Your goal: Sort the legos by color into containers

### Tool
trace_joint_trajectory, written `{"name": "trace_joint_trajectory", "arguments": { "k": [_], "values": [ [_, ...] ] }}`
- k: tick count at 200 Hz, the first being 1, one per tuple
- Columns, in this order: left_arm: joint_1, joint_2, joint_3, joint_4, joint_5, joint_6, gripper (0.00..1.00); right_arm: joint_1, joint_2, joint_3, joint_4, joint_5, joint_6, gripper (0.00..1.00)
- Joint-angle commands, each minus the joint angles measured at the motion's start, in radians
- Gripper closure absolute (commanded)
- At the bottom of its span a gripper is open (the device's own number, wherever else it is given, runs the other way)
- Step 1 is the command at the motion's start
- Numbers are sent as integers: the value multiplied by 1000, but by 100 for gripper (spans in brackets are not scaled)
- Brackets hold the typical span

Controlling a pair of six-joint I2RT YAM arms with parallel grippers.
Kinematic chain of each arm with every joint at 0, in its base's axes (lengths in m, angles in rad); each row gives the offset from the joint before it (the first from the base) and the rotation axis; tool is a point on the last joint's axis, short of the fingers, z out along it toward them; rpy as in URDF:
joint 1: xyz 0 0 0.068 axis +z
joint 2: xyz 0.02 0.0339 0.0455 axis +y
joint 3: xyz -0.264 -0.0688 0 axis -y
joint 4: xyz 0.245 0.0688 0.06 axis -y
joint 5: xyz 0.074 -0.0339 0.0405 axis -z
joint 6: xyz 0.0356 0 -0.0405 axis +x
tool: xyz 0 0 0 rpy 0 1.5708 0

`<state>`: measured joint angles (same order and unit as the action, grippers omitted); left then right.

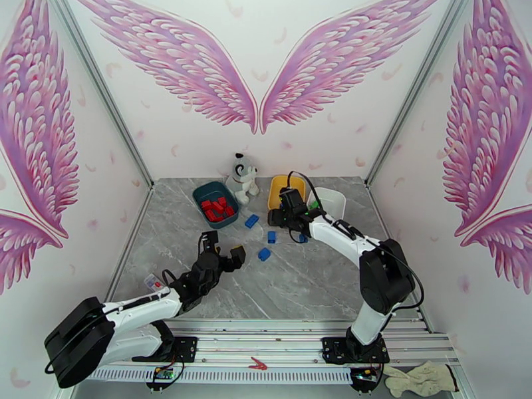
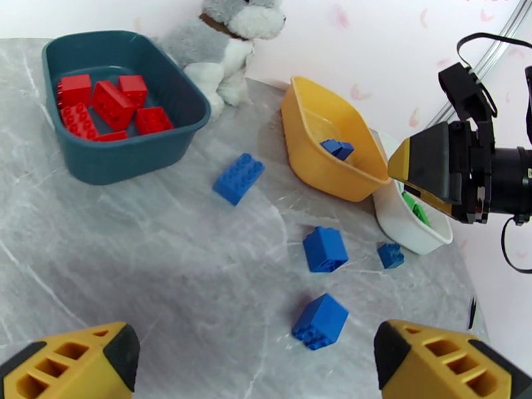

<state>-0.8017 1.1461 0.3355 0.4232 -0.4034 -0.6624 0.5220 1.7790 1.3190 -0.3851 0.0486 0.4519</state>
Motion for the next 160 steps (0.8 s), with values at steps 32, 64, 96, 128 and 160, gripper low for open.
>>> {"name": "trace_joint_trajectory", "arguments": {
  "k": [32, 64, 96, 128, 160],
  "values": [
    [-72, -29, -87, -20, -99, -44, 1, 46, 127, 5, 39, 67, 37, 41],
    [-88, 1, -106, 12, -107, -61, 1, 55, 174, 20, 31, 97, 42, 41],
    [-99, 31, -96, 32, -108, -63, 1, 60, 219, 26, 34, 103, 45, 41],
    [-103, 68, -79, 48, -101, -61, 1, 61, 250, 32, 42, 102, 46, 45],
    [-105, 115, -49, 66, -84, -50, 1, 62, 251, 23, 52, 107, 50, 49]
  ]
}}
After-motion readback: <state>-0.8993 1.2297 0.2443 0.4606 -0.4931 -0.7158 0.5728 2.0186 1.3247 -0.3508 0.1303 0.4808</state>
